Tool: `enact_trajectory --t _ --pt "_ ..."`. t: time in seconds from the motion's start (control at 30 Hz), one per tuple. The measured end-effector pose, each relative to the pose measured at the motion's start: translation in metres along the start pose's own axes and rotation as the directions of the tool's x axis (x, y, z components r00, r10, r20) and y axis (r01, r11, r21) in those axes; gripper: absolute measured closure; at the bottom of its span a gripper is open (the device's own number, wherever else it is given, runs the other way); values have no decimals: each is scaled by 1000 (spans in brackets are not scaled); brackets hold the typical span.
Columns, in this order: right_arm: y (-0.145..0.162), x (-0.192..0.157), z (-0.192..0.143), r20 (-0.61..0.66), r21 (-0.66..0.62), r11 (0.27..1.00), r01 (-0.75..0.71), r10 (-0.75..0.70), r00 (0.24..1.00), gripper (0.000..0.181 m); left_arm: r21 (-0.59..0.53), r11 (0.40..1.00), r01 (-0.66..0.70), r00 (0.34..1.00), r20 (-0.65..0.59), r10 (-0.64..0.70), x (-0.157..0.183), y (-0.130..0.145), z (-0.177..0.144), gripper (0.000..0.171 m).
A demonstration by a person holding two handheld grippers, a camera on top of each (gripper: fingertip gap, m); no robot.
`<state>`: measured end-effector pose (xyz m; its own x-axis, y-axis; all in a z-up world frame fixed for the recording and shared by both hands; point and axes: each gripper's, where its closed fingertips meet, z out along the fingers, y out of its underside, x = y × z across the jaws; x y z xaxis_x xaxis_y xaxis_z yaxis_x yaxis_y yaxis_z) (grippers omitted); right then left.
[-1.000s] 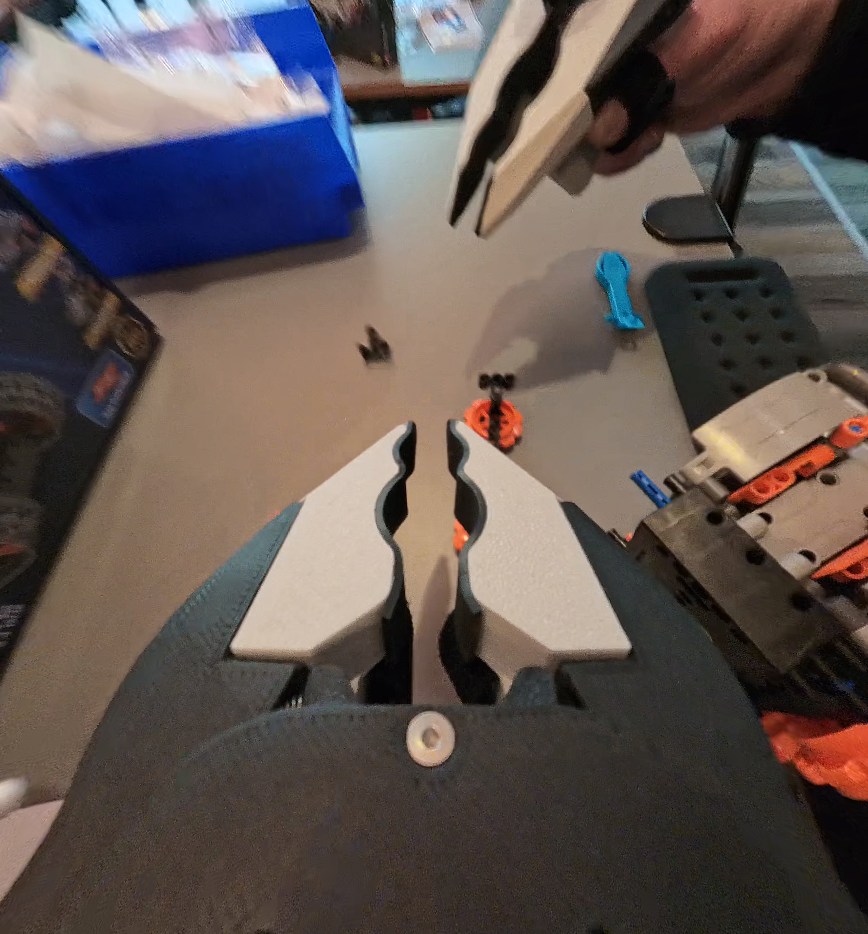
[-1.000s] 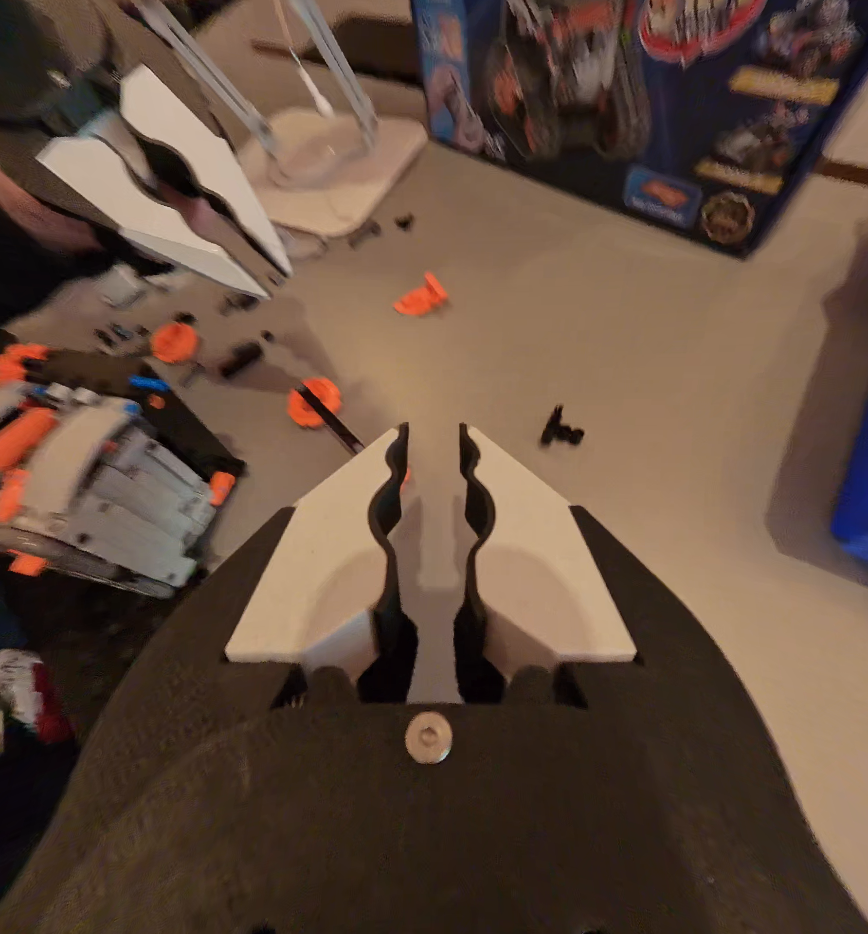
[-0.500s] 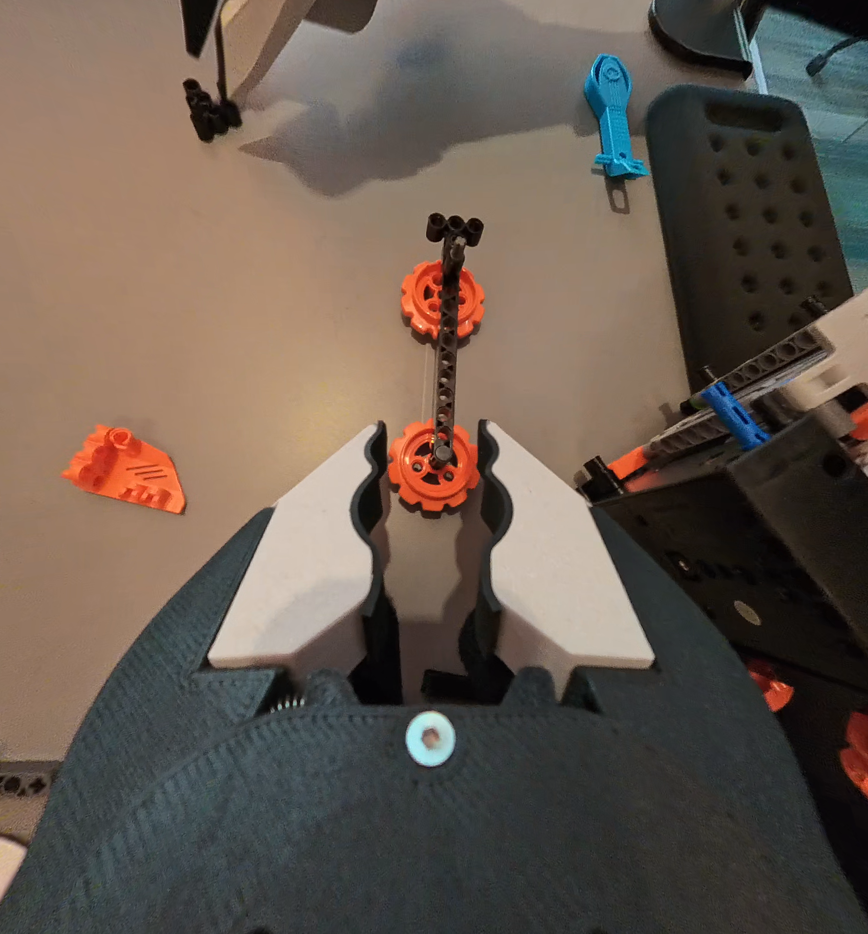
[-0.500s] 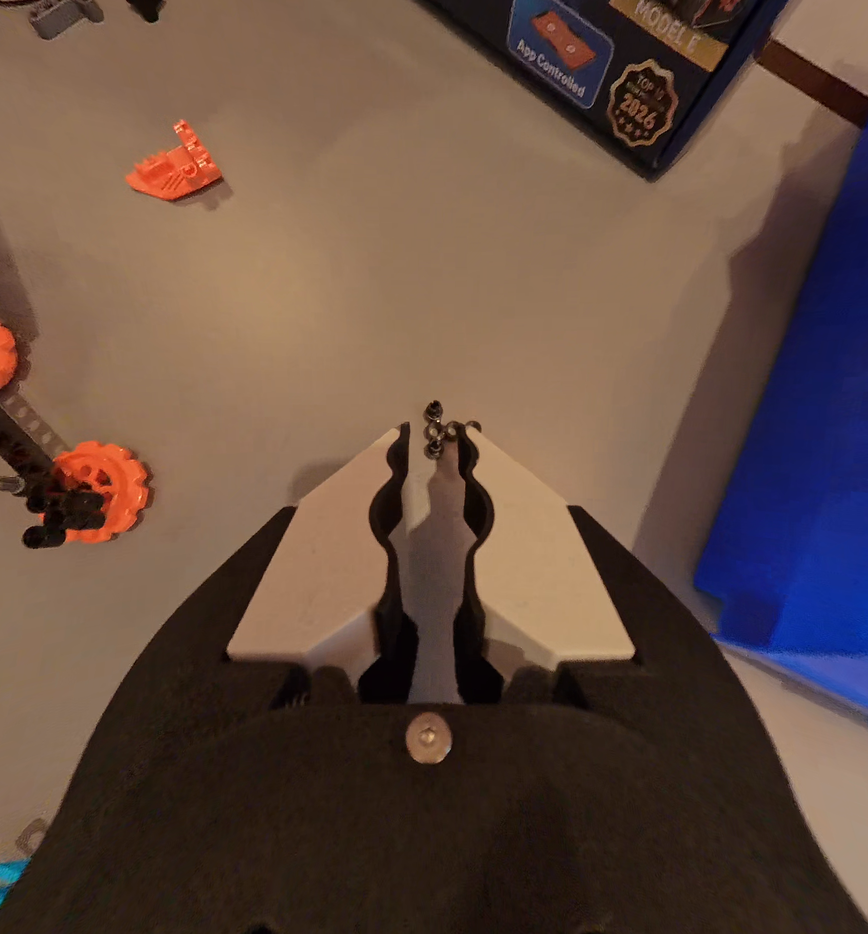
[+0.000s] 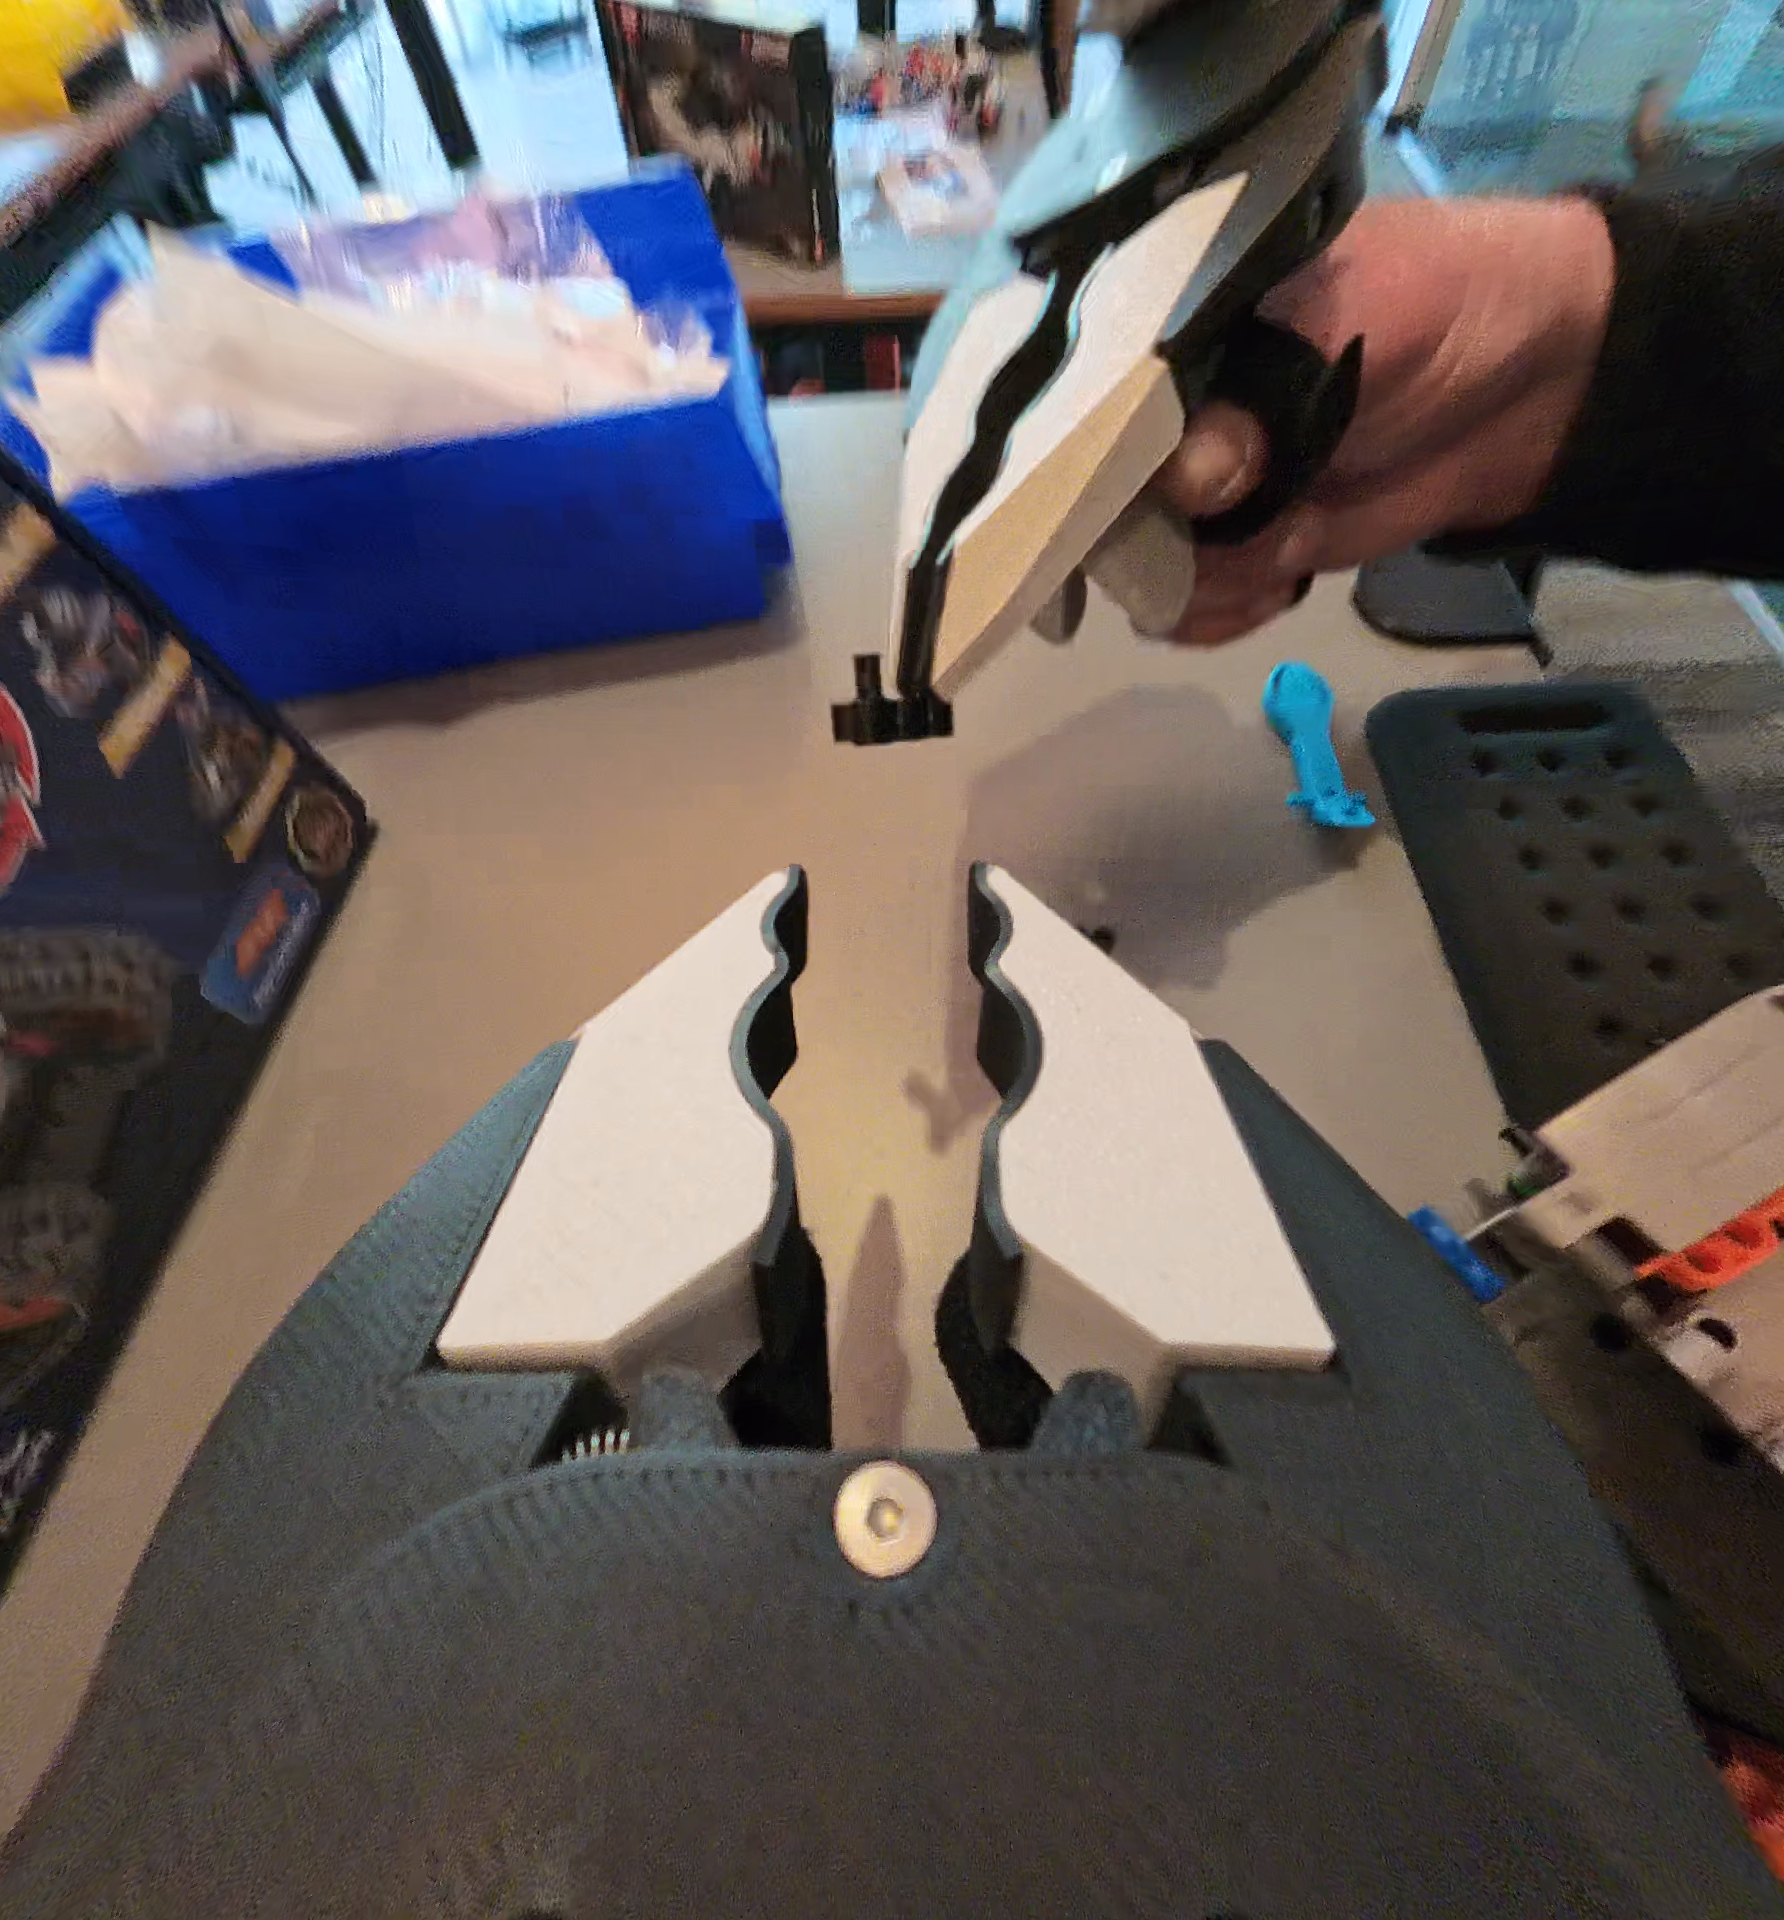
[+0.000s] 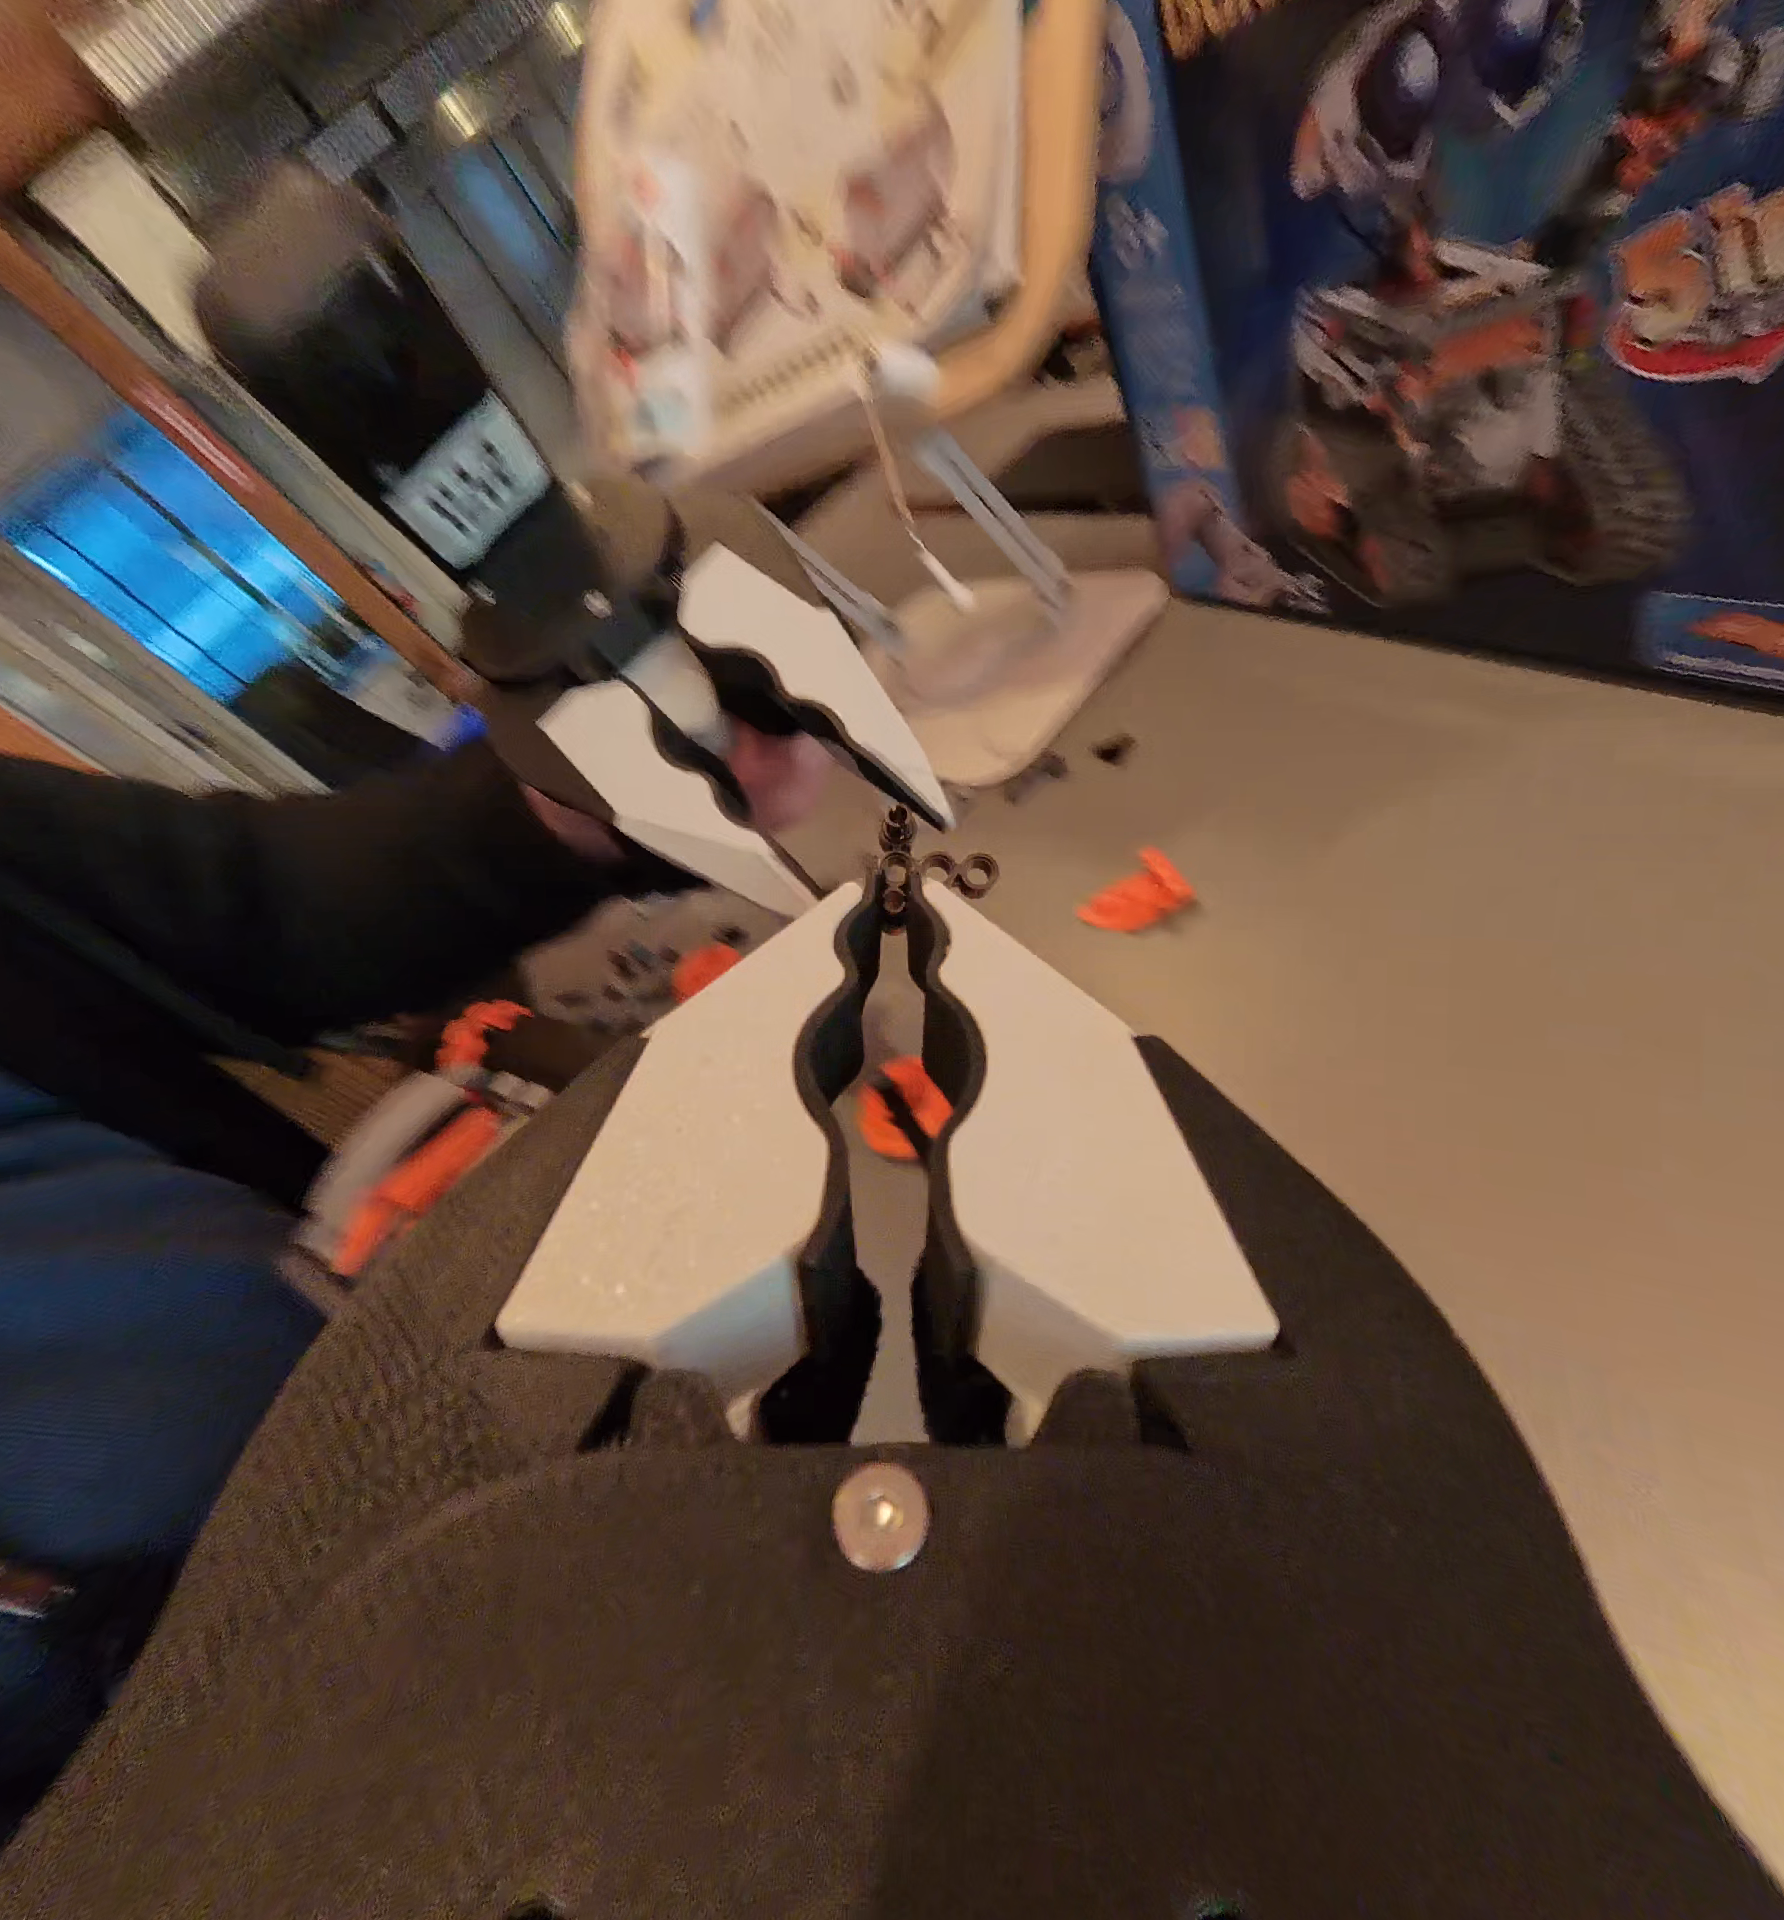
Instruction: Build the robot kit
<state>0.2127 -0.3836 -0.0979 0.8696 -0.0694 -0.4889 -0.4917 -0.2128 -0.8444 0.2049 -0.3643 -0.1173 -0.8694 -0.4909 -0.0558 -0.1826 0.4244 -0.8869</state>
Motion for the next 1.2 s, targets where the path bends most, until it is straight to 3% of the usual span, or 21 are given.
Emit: enact_trajectory --t 0.1,0.17,0.27,0.43,0.6,0.73,0.8,0.9,0.97,1.03,1.13,1.2 --pt "-4 -26 -1 152 44 994 -101 93 984 180 108 992 -64 998 -22 66 11 -26 -11 145" --pt "2 -34 -1 196 0 995 -102 100 975 180 90 981 -169 982 -66 176 27 -27 -14 155" --pt "8 -47 0 290 -78 987 -138 155 944 180 47 978 -205 969 -134 209 41 -21 -13 153" --pt "11 -67 1 425 -141 976 -168 213 880 180 117 982 -150 962 -210 172 54 -23 -23 159" --pt "6 -71 5 462 -133 969 -208 246 852 180 179 982 -64 971 -215 102 55 -28 -28 161" --pt "-6 -65 10 438 -69 971 -227 234 868 178 231 971 59 976 -217 -8 46 -32 -31 163" --pt "-16 -55 10 341 17 985 -171 155 927 165 262 951 161 970 -218 -105 37 -35 -33 163" --pt "-22 -45 1 70 86 985 151 -157 985 162 269 901 340 928 -251 -275 24 -37 -36 163" --pt "-22 -49 -2 -121 15 887 461 -456 882 161 217 879 425 889 -282 -360 23 -31 -31 163" --pt "-18 -49 2 -228 -178 725 666 -688 689 159 158 865 477 856 -307 -416 26 -27 -26 163" --pt "-5 -47 11 -181 -399 482 780 -876 448 163 112 837 536 812 -339 -475 30 -28 -22 163" --pt "2 -44 14 -126 -455 409 791 -909 397 169 66 832 550 797 -341 -499 31 -24 -20 163"
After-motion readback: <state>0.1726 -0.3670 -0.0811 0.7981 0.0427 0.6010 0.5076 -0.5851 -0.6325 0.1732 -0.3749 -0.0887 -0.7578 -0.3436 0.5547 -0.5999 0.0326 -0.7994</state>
